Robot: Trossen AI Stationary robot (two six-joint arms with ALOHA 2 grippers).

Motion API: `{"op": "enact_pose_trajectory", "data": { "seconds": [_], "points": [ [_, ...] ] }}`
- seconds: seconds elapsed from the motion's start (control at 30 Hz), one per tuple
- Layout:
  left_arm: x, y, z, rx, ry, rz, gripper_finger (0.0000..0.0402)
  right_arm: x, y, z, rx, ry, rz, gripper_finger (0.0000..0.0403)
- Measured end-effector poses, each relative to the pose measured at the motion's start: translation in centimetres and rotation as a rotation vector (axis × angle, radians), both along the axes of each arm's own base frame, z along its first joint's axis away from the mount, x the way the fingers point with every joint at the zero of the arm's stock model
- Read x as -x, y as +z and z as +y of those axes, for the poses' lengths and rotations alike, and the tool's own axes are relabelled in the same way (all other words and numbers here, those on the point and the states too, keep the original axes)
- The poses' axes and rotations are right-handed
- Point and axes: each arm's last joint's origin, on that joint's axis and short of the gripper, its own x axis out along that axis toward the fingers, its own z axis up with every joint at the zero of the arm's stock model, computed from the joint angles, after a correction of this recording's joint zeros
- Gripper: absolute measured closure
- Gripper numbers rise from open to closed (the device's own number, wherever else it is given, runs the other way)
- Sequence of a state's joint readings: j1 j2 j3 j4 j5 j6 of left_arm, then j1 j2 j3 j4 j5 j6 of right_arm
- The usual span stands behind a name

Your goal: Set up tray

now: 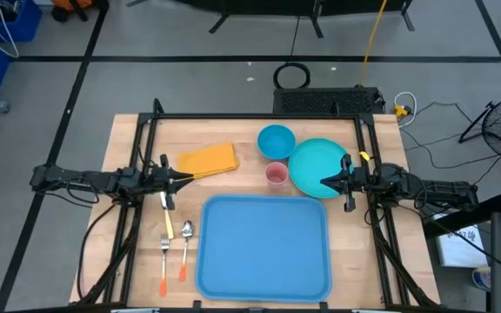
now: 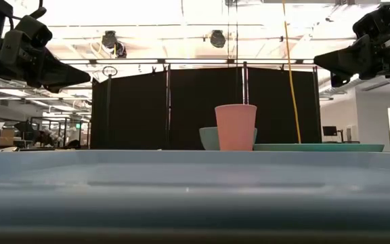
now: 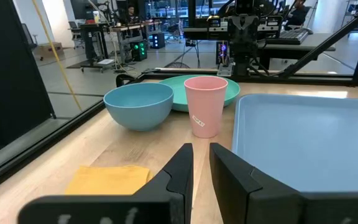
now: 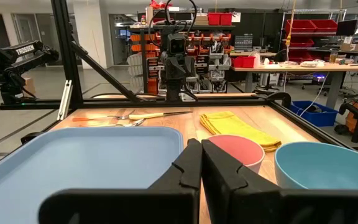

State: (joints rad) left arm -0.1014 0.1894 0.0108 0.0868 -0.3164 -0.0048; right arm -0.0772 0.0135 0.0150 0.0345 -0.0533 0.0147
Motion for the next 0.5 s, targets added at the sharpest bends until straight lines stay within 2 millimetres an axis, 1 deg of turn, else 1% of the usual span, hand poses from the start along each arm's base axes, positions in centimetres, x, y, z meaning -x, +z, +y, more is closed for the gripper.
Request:
{"op": "enact_pose_trajectory", "data": {
  "seconds": [0.5],
  "points": [
    [-0.01, 0.15, 0.0, 0.002, 0.0, -0.015, 0.0346, 0.0, -0.01, 0.0, 0.0, 0.001, 0.0, 0.0403]
  ]
}}
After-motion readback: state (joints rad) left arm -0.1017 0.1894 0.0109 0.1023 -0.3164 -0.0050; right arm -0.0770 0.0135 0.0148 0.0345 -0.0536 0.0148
